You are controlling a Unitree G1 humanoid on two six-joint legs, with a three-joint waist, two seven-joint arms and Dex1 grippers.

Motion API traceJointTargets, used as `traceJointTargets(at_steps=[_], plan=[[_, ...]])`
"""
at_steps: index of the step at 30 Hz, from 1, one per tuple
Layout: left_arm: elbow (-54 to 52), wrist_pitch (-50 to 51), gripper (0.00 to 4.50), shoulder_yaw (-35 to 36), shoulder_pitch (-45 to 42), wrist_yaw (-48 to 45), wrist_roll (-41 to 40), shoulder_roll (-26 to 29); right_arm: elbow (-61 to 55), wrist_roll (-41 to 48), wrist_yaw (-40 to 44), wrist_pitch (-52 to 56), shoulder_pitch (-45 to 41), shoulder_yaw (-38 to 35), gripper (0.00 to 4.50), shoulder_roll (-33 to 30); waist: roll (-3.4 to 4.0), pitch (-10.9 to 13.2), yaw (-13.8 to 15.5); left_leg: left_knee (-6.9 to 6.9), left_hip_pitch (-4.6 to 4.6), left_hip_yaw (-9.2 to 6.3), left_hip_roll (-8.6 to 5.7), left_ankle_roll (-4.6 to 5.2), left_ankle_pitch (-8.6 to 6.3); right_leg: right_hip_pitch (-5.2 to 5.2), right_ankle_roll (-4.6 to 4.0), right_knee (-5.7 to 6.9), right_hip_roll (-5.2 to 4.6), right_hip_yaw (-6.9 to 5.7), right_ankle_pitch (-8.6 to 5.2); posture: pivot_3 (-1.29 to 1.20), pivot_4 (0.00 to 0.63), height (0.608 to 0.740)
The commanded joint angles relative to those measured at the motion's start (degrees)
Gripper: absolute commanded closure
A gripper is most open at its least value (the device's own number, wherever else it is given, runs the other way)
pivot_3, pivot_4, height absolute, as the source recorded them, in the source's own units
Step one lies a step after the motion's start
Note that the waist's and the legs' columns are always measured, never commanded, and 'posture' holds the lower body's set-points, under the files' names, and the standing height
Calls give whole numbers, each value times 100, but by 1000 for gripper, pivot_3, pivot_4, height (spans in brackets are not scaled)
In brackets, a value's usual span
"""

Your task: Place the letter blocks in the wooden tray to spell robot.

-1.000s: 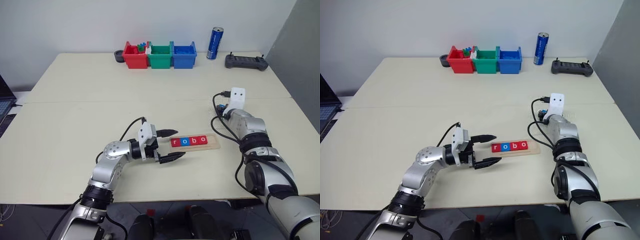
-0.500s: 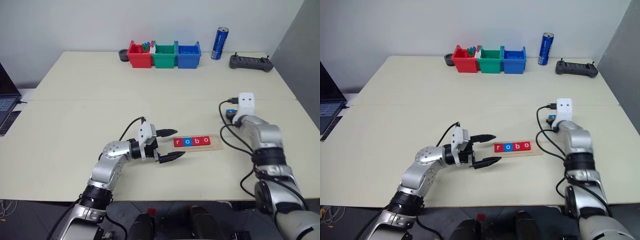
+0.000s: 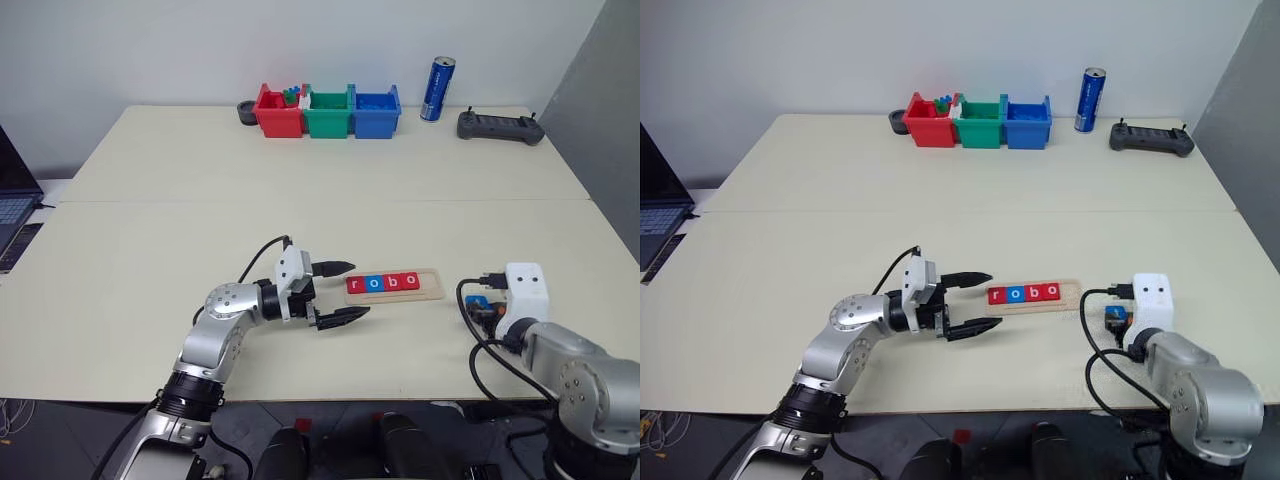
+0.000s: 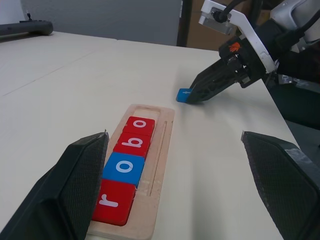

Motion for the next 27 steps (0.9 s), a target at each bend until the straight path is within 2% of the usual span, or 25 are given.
traceJointTargets(at_steps=[1, 6, 7, 9, 12, 15, 17, 18, 23, 27], plan=[[-110, -65, 0, -22, -99, -51, -65, -26, 60, -75, -32, -200, 153, 121, 2015, 83, 0, 0, 0, 0, 0, 0, 0, 0, 0, 0, 0, 0, 0, -1, 0, 0, 150, 740], [-168, -58, 0, -21, -51, -68, -72, -4, 87, -125, 38, -395, -1, 121, 180, -162, -4, -2, 6, 1, 0, 0, 0, 0, 0, 3, 0, -3, 0, 0, 0, 0, 150, 740], [-165, -66, 0, -21, -42, -74, -70, 0, 58, -128, 60, -408, -79, 114, 56, -261, -4, -2, 10, 2, 0, 0, 0, 0, 0, 3, 0, -4, -1, 0, 0, 0, 150, 740], [-161, -77, 0, -19, -29, -82, -65, 7, 46, -29, 317, -497, -341, 180, 56, -757, -2, 0, 15, 1, -1, 1, -2, 0, 0, 3, 0, -5, -1, 0, 0, 0, 150, 740], [-158, -88, 0, -21, -21, -91, -63, 6, 231, 150, 1073, -1086, -713, 520, 56, -1938, 1, 2, 14, 0, -1, 4, -4, 0, 0, 1, 1, -8, -4, 2, 0, 0, 150, 740], [-142, -113, 0, -27, -17, -110, -54, -9, 722, 508, 2271, -1822, -952, 827, 56, -3064, -1, 3, 12, -3, 0, 2, -2, 1, 0, 2, 1, -12, -1, -1, -1, 0, 150, 740], [-113, -126, 0, -33, -38, -131, -48, -26, 1190, 586, 3365, -2810, -903, 1060, 56, -3843, -7, 7, 27, -3, -1, 0, -1, 1, -1, 3, 1, -14, 0, -4, -2, 0, 150, 740], [-75, -138, 0, -37, -61, -142, -42, -40, 1563, 573, 4000, -3660, -814, 1074, 56, -4087, -10, 9, 35, -3, -3, 1, -1, 1, -1, 4, 1, -17, 0, -4, -2, 0, 150, 740], [-7, -191, 0, -84, -97, -156, -19, -125, 3123, 460, 6218, -6760, -173, 1110, 56, -4616, -24, 17, 50, -1, -4, 5, -4, 2, -1, 10, 3, -28, -7, -4, -1, 0, 150, 740], [11, -202, 0, -98, -106, -174, -25, -136, 4222, 137, 6778, -7953, -305, 1341, 56, -4659, -25, 17, 45, 3, -1, 9, -5, 1, -1, 10, 4, -22, -9, 0, 2, 0, 150, 740]])
